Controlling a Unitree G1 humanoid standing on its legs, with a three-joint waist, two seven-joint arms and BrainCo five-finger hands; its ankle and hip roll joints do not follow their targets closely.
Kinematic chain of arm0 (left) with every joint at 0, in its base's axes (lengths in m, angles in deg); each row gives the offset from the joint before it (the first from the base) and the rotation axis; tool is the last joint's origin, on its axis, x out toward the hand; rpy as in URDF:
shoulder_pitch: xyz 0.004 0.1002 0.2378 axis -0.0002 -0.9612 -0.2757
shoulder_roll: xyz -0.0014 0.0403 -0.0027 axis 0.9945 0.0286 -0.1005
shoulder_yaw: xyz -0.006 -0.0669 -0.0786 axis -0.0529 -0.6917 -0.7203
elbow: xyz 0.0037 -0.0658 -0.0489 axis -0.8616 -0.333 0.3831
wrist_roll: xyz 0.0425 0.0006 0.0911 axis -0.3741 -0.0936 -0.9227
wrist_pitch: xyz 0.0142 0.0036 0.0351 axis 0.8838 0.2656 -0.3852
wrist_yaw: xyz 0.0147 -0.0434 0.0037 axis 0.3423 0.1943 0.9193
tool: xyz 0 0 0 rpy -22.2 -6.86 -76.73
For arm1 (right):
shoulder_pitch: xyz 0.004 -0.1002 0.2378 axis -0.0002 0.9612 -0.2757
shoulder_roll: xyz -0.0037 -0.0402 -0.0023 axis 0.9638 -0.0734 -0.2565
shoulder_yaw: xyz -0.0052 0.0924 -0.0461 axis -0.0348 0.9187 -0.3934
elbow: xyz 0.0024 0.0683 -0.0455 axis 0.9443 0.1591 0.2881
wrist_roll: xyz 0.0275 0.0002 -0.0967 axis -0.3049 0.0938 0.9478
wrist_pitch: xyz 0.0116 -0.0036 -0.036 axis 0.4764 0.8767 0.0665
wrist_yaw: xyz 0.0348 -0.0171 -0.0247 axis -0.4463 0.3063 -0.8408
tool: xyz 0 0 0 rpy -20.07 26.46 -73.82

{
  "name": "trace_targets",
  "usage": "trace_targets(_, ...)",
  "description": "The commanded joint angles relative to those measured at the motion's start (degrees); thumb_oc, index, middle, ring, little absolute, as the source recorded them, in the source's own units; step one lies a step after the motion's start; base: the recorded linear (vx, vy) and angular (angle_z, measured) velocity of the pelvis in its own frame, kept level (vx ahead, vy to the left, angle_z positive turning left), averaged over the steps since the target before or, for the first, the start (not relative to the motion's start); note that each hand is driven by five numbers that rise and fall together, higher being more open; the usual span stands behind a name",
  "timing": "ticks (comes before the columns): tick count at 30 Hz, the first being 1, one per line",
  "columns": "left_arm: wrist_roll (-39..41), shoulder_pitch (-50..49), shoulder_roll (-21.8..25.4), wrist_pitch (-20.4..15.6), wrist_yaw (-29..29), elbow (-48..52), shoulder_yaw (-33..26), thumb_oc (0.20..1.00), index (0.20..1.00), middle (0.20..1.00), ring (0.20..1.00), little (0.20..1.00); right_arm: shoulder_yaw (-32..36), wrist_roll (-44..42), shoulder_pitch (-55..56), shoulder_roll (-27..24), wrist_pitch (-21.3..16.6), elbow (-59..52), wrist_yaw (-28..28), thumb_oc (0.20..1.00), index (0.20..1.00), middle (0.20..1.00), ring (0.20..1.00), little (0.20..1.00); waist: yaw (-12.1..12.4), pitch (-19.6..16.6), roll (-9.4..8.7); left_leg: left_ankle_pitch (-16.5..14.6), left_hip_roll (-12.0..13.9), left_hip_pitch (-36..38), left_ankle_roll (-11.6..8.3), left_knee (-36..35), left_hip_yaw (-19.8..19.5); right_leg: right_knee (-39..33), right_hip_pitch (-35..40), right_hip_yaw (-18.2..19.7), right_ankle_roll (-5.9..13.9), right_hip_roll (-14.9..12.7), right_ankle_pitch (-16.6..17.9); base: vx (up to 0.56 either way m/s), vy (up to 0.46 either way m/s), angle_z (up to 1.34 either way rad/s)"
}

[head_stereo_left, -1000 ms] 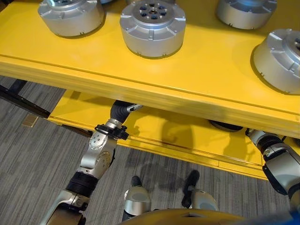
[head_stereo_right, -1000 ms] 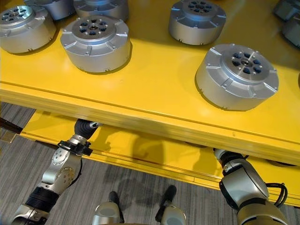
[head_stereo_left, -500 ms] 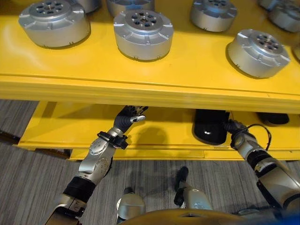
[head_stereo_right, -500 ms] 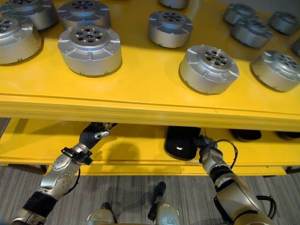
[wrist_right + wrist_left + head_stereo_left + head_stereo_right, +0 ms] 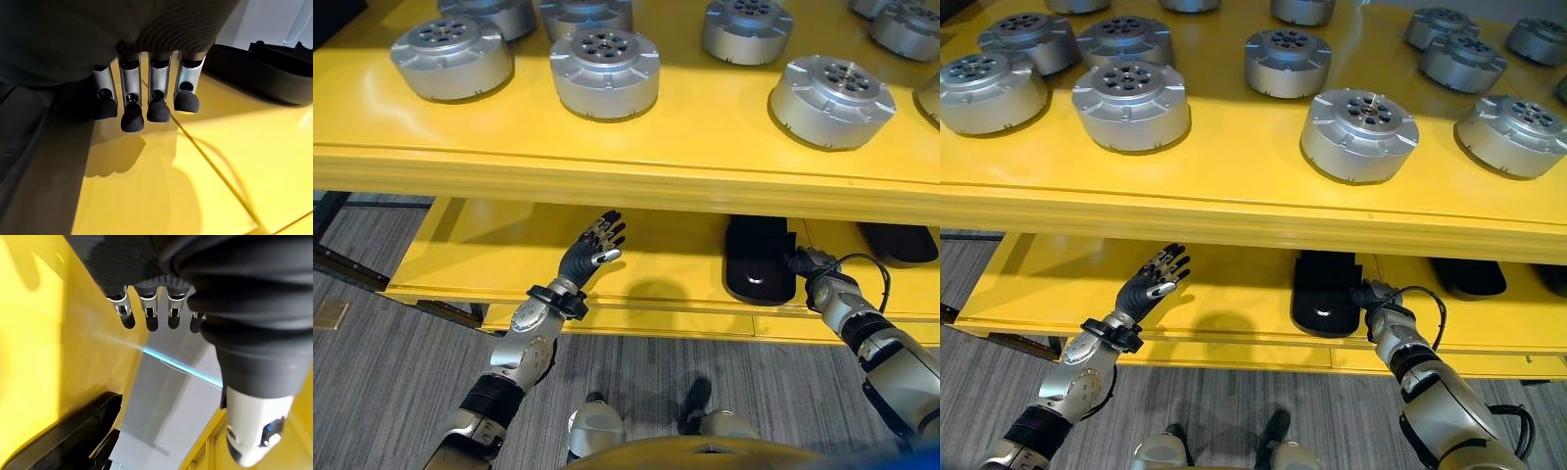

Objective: Move parts from the plastic box to the shelf.

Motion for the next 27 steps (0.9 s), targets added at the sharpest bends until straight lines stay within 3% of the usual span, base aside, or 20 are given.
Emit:
trace_targets(1,-1.2,0.5,-0.1,-1.6,0.3,4.5,0.5,1.0,1.0,1.0,1.0,1.0,-1.8,1.8,-9.9,-3.8,1.2,3.3,-0.3,0.2,0.2,0.2,0.2,0.2,2.3,0.1,1.5,7.5,-2.0,-4.4,0.32,-4.4,-5.8,10.2,3.6,-1.7,4.96,-1.6,-9.5,0.01,-0.096,0.16)
trace_targets(3,-0.6,0.1,0.1,-1.7,-0.7,4.9,0.4,1.0,1.0,1.0,1.0,1.0,-1.9,1.2,-10.4,-4.2,1.8,3.5,-0.6,0.2,0.2,0.2,0.2,0.2,2.5,0.4,1.4,7.7,-1.6,-5.9,-0.35,-2.4,-7.2,9.6,3.8,-1.1,4.33,-0.9,-9.4,-0.06,-0.061,0.15)
trace_targets(8,0.5,0.0,-0.6,-1.4,-3.5,6.6,0.3,1.0,1.0,1.0,1.0,1.0,-0.8,2.5,-11.0,-5.1,0.4,4.4,-0.8,0.2,0.2,0.2,0.2,0.2,1.3,1.0,0.5,2.0,0.1,-6.6,0.43,7.1,-6.5,10.8,2.1,-0.5,3.31,-2.2,-9.8,-0.08,0.078,0.09)
trace_targets(9,1.0,0.2,-0.5,-1.8,-3.5,6.5,1.0,1.0,1.0,1.0,1.0,1.0,-0.4,2.9,-11.3,-5.4,0.4,4.0,-0.8,0.2,0.2,0.2,0.2,0.2,0.8,0.7,0.62,1.1,-0.5,-5.9,0.85,6.3,-6.7,11.6,1.1,-0.3,3.55,-2.6,-9.8,-0.05,0.279,-0.02)
trace_targets(14,-0.1,2.1,-0.9,-0.1,-1.9,4.8,4.5,1.0,1.0,1.0,1.0,1.0,-0.2,3.4,-11.3,-3.9,2.0,3.0,-1.5,0.2,0.2,0.2,0.2,0.2,-0.4,-0.2,0.65,2.5,0.1,-4.0,0.94,3.3,-7.8,13.5,0.4,1.2,3.92,-2.9,-9.6,0.05,0.156,-0.02)
trace_targets(17,0.5,1.4,-0.4,0.1,-1.3,4.6,6.1,1.0,1.0,1.0,1.0,1.0,0.5,5.1,-10.2,-4.1,1.6,4.1,-1.7,0.2,0.2,0.2,0.2,0.2,-0.5,-1.0,0.83,3.2,-0.4,-1.7,0.96,0.5,-7.5,12.4,0.7,1.1,5.5,-3.7,-8.2,0.07,0.083,-0.03)
trace_targets(27,2.7,0.5,0.6,0.0,-0.9,6.4,4.6,1.0,1.0,1.0,1.0,1.0,1.0,3.9,-10.6,-5.8,2.0,5.7,-1.7,0.2,0.2,0.2,0.2,0.2,0.8,0.7,1.16,5.3,1.1,-2.6,-0.33,-1.3,-7.3,12.0,-0.2,-0.1,5.96,-4.2,-8.2,-0.07,-0.034,0.03)
